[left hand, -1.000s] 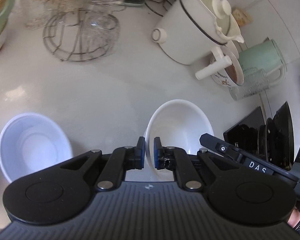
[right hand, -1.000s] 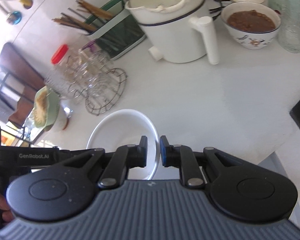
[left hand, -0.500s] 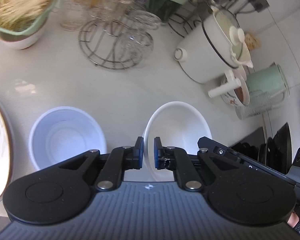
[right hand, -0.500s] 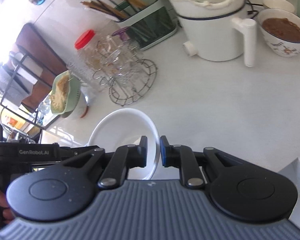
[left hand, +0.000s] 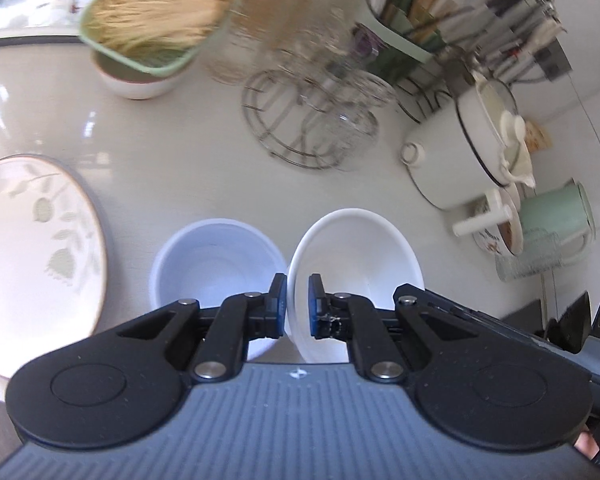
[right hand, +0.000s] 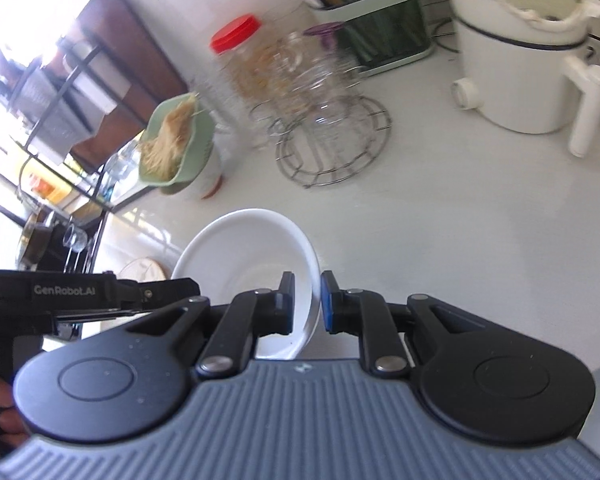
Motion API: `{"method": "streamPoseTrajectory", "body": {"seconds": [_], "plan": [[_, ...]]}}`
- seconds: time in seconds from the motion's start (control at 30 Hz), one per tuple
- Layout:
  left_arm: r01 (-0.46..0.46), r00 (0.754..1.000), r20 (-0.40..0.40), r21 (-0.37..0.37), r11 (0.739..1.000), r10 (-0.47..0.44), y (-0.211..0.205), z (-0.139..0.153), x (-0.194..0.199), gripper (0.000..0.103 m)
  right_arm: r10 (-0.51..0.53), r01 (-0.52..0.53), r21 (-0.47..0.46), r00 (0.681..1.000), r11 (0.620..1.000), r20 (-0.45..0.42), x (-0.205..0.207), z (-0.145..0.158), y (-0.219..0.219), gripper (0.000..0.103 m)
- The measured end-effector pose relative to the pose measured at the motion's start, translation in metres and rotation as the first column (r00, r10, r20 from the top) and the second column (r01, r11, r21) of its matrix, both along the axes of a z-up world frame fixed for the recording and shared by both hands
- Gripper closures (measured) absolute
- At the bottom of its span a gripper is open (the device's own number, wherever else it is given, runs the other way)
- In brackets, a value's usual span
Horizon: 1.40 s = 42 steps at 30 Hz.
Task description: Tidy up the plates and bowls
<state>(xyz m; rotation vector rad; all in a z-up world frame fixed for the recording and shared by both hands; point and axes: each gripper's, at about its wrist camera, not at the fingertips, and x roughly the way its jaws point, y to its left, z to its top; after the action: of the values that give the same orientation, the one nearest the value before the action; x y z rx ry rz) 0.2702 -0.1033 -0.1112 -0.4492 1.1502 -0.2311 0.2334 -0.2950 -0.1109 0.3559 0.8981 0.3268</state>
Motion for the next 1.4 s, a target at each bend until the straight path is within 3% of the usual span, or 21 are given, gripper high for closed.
{"method": "streamPoseTrajectory", "body": {"seconds": [0.37,0.67,0.73,0.87,0.93,1.03,1.4], "plan": [[-0.119,0.992,-0.037,0.103,0.988,0.123,0.039,-0.015,-0.006,0.090,0.138,-0.137,-0.086,0.990,0.987,0.009,0.020,-0.010,0.062,0.085],[-0.103,0.992,-0.051,0.193,0.976,0.115,0.036,-0.037,-0.006,0.089,0.181,-0.183,-0.146,0.983,0.972,-0.027,0.028,-0.028,0.082,0.085],[-0.102,0.991,-0.059,0.209,0.973,0.116,0.035,-0.041,-0.007,0.082,0.189,-0.194,-0.146,0.981,0.970,-0.045,0.029,-0.031,0.083,0.085],[-0.121,0.989,-0.059,0.227,0.966,0.138,0.037,-0.045,-0.009,0.053,0.192,-0.197,-0.170,0.980,0.966,-0.047,0.029,-0.032,0.083,0.082],[-0.136,0.987,-0.056,0.237,0.962,0.153,0.039,-0.045,-0.011,0.048,0.182,-0.187,-0.165,0.982,0.968,-0.046,0.032,-0.032,0.080,0.076],[-0.161,0.982,-0.058,0.231,0.960,0.178,0.044,-0.047,-0.013,0.047,0.160,-0.165,-0.164,0.986,0.972,-0.044,0.036,-0.034,0.074,0.056],[-0.244,0.962,-0.083,0.160,0.957,0.259,0.058,-0.054,-0.030,0.046,0.123,-0.131,-0.024,0.971,0.991,-0.207,0.061,-0.074,0.063,0.056]]}}
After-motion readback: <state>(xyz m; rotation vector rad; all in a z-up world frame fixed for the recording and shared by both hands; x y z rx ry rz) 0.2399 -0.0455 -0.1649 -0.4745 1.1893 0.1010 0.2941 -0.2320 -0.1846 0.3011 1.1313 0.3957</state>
